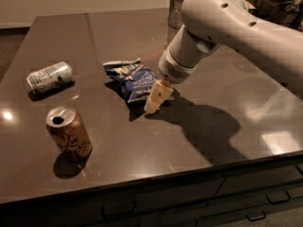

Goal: Move blue chip bag near orange can

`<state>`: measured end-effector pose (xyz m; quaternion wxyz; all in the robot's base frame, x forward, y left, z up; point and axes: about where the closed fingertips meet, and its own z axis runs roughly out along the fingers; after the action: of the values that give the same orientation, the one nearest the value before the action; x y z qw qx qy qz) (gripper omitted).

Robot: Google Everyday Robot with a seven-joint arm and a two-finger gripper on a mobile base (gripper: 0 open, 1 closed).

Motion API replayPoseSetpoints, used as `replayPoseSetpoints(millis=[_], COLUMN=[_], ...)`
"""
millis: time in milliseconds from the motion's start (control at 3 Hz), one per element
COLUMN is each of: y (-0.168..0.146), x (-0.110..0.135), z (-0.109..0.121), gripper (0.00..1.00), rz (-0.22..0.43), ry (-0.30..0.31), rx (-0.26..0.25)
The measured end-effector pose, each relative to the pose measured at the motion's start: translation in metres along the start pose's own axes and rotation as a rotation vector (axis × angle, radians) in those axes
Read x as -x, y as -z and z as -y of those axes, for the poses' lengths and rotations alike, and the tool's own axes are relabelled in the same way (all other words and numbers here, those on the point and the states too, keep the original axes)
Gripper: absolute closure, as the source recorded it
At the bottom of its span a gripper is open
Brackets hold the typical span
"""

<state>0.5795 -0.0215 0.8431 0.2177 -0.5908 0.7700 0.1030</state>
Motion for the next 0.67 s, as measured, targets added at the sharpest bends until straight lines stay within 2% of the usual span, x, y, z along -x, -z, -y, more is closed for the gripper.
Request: replayPoseSetpoints(millis=[333, 667], y=[0.001, 0.013], x=[0.005, 0.015], z=[-0.003, -0.021], gripper=[0.43, 0.65], rz=[0.025, 0.056], ry=[-0.021, 0.009], rx=[0.013, 0.039])
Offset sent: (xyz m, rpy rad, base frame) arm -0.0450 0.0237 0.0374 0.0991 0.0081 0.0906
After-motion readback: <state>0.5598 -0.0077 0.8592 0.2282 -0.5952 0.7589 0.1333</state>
